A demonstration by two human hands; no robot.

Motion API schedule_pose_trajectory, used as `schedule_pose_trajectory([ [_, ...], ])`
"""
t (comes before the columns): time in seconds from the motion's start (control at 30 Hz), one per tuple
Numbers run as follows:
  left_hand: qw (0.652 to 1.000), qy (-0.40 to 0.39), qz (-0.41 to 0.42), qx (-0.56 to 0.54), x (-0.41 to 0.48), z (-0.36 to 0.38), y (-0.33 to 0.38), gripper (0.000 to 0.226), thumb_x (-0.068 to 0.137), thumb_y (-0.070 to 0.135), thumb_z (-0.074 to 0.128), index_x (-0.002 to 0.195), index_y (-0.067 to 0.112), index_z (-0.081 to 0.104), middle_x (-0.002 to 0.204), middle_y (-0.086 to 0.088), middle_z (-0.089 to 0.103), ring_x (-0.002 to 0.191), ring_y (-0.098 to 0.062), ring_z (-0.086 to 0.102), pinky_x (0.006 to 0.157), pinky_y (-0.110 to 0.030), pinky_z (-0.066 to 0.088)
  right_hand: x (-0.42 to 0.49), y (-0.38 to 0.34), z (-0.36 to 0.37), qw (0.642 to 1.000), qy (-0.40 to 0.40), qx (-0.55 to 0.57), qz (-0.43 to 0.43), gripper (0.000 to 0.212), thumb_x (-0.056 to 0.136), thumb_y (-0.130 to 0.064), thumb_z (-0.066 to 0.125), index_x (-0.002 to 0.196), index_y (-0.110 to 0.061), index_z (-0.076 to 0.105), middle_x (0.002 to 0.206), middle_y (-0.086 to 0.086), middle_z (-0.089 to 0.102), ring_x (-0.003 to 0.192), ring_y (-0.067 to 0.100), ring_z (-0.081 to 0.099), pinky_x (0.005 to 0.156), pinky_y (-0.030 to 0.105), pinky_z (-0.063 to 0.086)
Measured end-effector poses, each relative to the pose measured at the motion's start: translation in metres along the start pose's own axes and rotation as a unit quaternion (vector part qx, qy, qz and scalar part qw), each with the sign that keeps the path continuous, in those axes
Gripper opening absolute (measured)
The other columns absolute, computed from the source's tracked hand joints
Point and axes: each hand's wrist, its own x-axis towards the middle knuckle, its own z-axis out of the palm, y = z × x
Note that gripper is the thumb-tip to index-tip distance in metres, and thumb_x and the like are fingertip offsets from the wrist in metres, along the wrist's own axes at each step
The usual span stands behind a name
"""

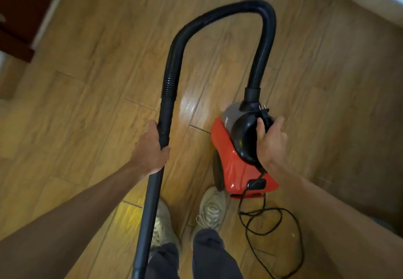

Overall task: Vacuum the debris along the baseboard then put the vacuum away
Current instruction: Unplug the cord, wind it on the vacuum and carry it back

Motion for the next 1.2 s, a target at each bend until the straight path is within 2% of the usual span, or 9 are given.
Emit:
schedule_pose_trajectory([
  [0.17, 1.0, 0.016, -0.01, -0.008, -0.057, -0.082, 0.013, 0.042, 0.088, 0.015, 0.067, 0.112, 0.015, 0.033, 0.092, -0.011, 0.059, 0.078, -0.029, 0.062, 0.068, -0.045, 0.054, -0.039, -0.068, -0.069, 0.997, -0.007, -0.031, -0.069, 0.034, 0.1, -0.048, 0.038, 0.12, -0.022, 0.039, 0.102, 0.017, 0.06, 0.095, 0.04, 0.062, 0.08, 0.054, 0.055],
  [0.23, 0.999, 0.035, -0.012, -0.024, -0.084, -0.116, 0.022, 0.042, 0.089, 0.015, 0.066, 0.116, 0.014, 0.034, 0.096, -0.011, 0.059, 0.083, -0.03, 0.062, 0.073, -0.048, 0.056, -0.058, -0.101, -0.103, 0.993, -0.008, -0.043, -0.112, 0.034, 0.1, -0.048, 0.037, 0.12, -0.021, 0.04, 0.098, 0.015, 0.058, 0.093, 0.04, 0.062, 0.079, 0.054, 0.055],
  [0.4, 0.99, 0.109, -0.01, -0.092, -0.156, -0.188, 0.041, 0.045, 0.09, 0.013, 0.066, 0.122, 0.014, 0.034, 0.107, -0.007, 0.053, 0.09, -0.023, 0.057, 0.07, -0.035, 0.05, -0.104, -0.179, -0.182, 0.976, 0.014, -0.054, -0.21, 0.033, 0.099, -0.046, 0.037, 0.117, -0.02, 0.043, 0.088, 0.008, 0.058, 0.085, 0.038, 0.065, 0.072, 0.051, 0.056],
  [0.53, 0.977, 0.182, -0.016, -0.108, -0.22, -0.238, 0.055, 0.048, 0.089, 0.019, 0.067, 0.126, 0.02, 0.036, 0.092, 0.003, 0.058, 0.077, -0.018, 0.062, 0.06, -0.031, 0.049, -0.139, -0.235, -0.23, 0.957, 0.021, -0.05, -0.283, 0.037, 0.096, -0.049, 0.034, 0.117, -0.02, 0.044, 0.082, 0.005, 0.063, 0.074, 0.031, 0.067, 0.063, 0.041, 0.056],
  [0.63, 0.965, 0.225, -0.035, -0.129, -0.268, -0.266, 0.067, 0.051, 0.09, 0.02, 0.068, 0.129, 0.024, 0.035, 0.089, 0.006, 0.058, 0.075, -0.017, 0.062, 0.06, -0.029, 0.048, -0.165, -0.274, -0.259, 0.942, 0.013, -0.047, -0.333, 0.034, 0.098, -0.046, 0.038, 0.118, -0.019, 0.046, 0.081, 0.004, 0.064, 0.073, 0.029, 0.067, 0.062, 0.036, 0.055],
  [0.83, 0.925, 0.325, -0.071, -0.181, -0.368, -0.291, 0.082, 0.049, 0.089, 0.017, 0.068, 0.13, 0.019, 0.04, 0.086, 0.006, 0.058, 0.074, -0.017, 0.061, 0.063, -0.031, 0.049, -0.217, -0.331, -0.29, 0.89, -0.014, -0.041, -0.454, 0.026, 0.097, -0.046, 0.04, 0.111, -0.025, 0.046, 0.074, -0.002, 0.065, 0.062, 0.019, 0.065, 0.058, 0.04, 0.057],
  [0.97, 0.887, 0.383, -0.106, -0.234, -0.436, -0.292, 0.08, 0.048, 0.089, 0.018, 0.068, 0.129, 0.02, 0.041, 0.094, -0.001, 0.063, 0.079, -0.022, 0.064, 0.071, -0.041, 0.057, -0.263, -0.36, -0.299, 0.849, -0.059, -0.047, -0.522, 0.02, 0.099, -0.042, 0.044, 0.108, -0.025, 0.047, 0.071, -0.004, 0.064, 0.059, 0.014, 0.063, 0.056, 0.042, 0.056],
  [1.13, 0.844, 0.433, -0.166, -0.268, -0.514, -0.291, 0.052, 0.054, 0.088, 0.019, 0.07, 0.135, 0.015, 0.043, 0.108, -0.01, 0.063, 0.088, -0.027, 0.06, 0.076, -0.036, 0.053, -0.339, -0.393, -0.289, 0.806, -0.117, -0.066, -0.576, 0.026, 0.099, -0.035, 0.048, 0.117, -0.015, 0.046, 0.08, 0.009, 0.067, 0.073, 0.031, 0.067, 0.063, 0.046, 0.056],
  [1.2, 0.822, 0.456, -0.19, -0.284, -0.545, -0.291, 0.036, 0.053, 0.088, 0.019, 0.07, 0.134, 0.014, 0.044, 0.105, -0.007, 0.06, 0.089, -0.028, 0.061, 0.077, -0.037, 0.054, -0.371, -0.406, -0.278, 0.787, -0.131, -0.06, -0.601, 0.024, 0.099, -0.032, 0.05, 0.114, -0.014, 0.046, 0.082, 0.014, 0.068, 0.076, 0.036, 0.066, 0.063, 0.044, 0.055],
])
